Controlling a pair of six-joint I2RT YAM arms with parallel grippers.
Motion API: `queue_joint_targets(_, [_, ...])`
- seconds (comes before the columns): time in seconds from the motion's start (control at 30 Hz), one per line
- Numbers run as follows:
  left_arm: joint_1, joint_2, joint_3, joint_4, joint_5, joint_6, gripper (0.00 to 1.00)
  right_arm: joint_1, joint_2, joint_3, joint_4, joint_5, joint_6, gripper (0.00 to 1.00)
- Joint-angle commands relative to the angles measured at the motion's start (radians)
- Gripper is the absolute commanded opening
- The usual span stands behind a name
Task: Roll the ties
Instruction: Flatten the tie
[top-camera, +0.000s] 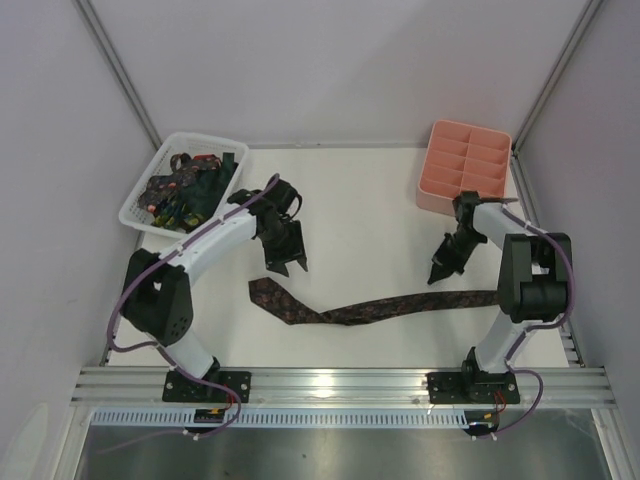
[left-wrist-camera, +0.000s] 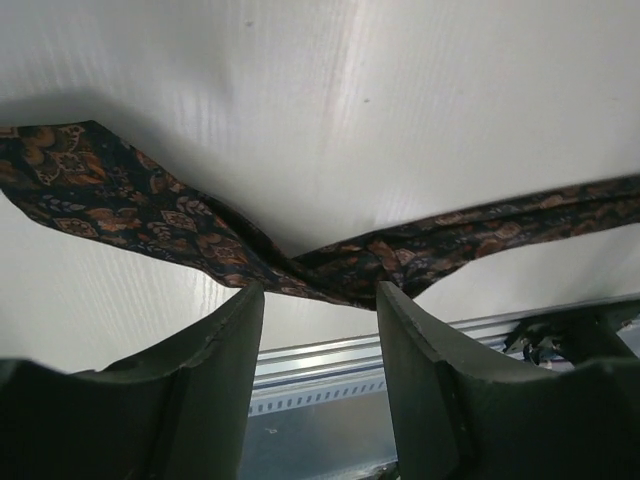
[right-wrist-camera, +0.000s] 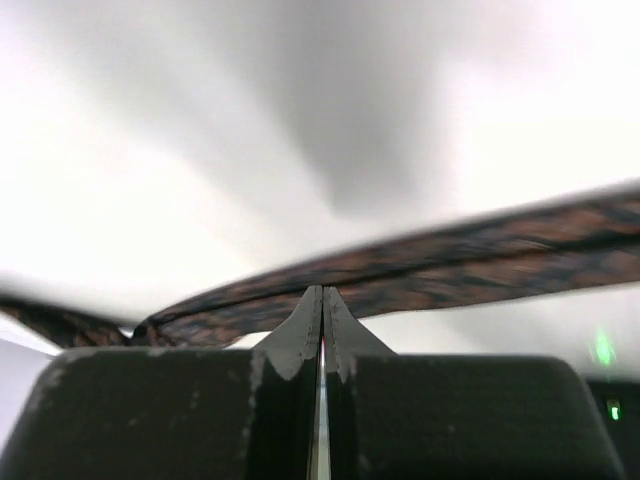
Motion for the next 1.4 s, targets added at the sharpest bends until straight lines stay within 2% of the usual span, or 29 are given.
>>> queue_joint_targets(0.0, [0.002,0.033,0.019,-0.057,-0.064,-0.041,0.54,0.112,-0.055,0.129,-0.034,-0.04,-0.083,0.02])
queue_joint_targets(0.07, [0.002,0.056,0.032,-0.095,-0.087,-0.054,0.53,0.164,-0.052,0.147,-0.036,-0.072,-0.084,0.03])
queue_joint_targets(0.13, [-0.002,0.068,0.051,-0.137,-0.166,-0.091,0.52,0.186,-0.046,0.132,-0.007,-0.115,-0.06,0.03])
queue_joint_targets(0.3, [-0.004,0.079,-0.01,-0.132,-0.159,-0.174,0.51,0.237,-0.008,0.06,0.064,-0.168,-0.017,0.03])
queue_joint_targets(0.43, [-0.004,0.109,-0.059,-0.096,-0.134,-0.217,0.5,0.283,0.001,0.052,0.064,-0.136,-0.011,0.03])
queue_joint_targets(0.7, [-0.006,0.191,-0.038,-0.086,-0.2,-0.231,0.46,0.327,0.015,0.043,0.079,-0.106,0.005,0.02])
queue_joint_targets(0.8, [-0.006,0.183,-0.069,-0.076,-0.203,-0.231,0.4,0.346,0.034,0.035,0.09,-0.106,0.017,0.02])
queue_joint_targets(0.9, [-0.006,0.162,-0.115,-0.066,-0.206,-0.243,0.17,0.359,0.043,0.018,0.114,-0.131,0.038,0.02])
queue_joint_targets(0.93, [-0.007,0.148,-0.124,-0.063,-0.211,-0.246,0.04,0.363,0.043,0.009,0.136,-0.141,0.046,0.01])
queue_joint_targets(0.97, [-0.015,0.134,-0.13,-0.066,-0.22,-0.255,0.01,0.369,0.044,-0.009,0.148,-0.152,0.06,0.01])
queue_joint_targets(1.07, [-0.045,0.041,-0.17,-0.068,-0.275,-0.278,0.01,0.367,0.052,-0.06,0.218,-0.195,0.123,0.0])
queue_joint_targets(1.2, [-0.124,-0.172,-0.268,-0.007,-0.369,-0.338,0.0,0.37,0.078,-0.15,0.32,-0.275,0.202,0.0])
queue_joint_targets(1.23, [-0.139,-0.278,-0.324,0.018,-0.396,-0.352,0.0,0.367,0.081,-0.175,0.34,-0.278,0.212,0.0])
queue_joint_targets(1.37, [-0.179,-0.531,-0.51,0.236,-0.389,-0.407,0.01,0.347,0.09,-0.21,0.341,-0.241,0.236,0.0])
